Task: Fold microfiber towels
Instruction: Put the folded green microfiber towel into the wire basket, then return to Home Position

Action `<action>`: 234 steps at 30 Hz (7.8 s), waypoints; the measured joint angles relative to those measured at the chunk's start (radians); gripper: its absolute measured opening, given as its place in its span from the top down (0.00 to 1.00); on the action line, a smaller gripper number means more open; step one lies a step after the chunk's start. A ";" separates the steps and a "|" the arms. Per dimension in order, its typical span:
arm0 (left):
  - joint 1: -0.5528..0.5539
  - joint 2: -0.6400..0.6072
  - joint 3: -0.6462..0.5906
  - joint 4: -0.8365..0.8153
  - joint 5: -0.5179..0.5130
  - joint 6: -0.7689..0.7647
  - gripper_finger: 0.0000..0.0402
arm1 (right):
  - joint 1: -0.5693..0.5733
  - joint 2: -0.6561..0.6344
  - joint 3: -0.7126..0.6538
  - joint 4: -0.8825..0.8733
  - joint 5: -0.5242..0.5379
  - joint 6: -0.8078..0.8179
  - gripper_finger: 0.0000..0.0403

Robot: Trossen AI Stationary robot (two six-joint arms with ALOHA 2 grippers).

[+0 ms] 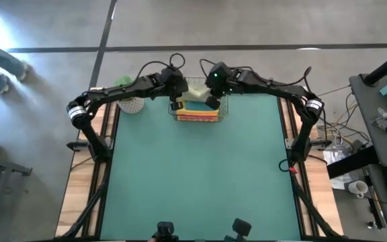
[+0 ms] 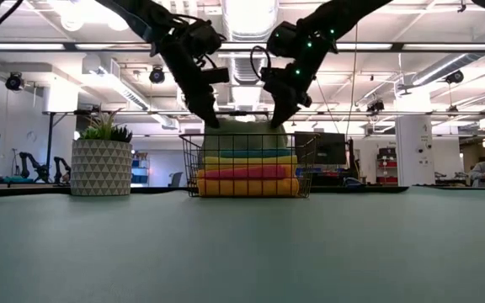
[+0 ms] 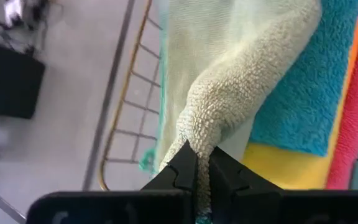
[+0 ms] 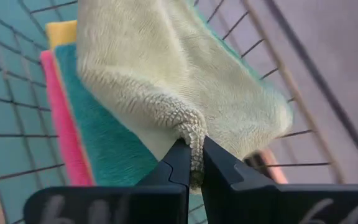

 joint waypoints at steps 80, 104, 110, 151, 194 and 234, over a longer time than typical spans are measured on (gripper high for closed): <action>-0.072 -0.623 -0.221 -0.186 0.013 -0.434 0.53 | 0.068 0.254 0.022 0.336 -0.368 0.415 0.96; -0.105 -1.049 -0.804 0.165 0.168 -0.663 0.57 | 0.071 -0.170 0.023 0.187 -0.262 0.117 0.96; -0.106 -1.194 -0.930 0.188 0.184 -0.724 0.78 | 0.071 -0.222 0.022 0.106 -0.221 0.100 0.96; -0.103 -1.490 -1.365 0.524 0.046 -0.776 1.00 | 0.083 -0.748 -0.029 -0.153 -0.202 0.073 0.96; -0.104 -1.491 -1.368 0.523 0.049 -0.774 1.00 | 0.171 -1.722 -1.431 0.438 -0.230 0.450 0.96; -0.104 -1.484 -1.368 0.523 0.049 -0.773 1.00 | 0.171 -1.604 -1.549 0.640 -0.125 0.460 0.96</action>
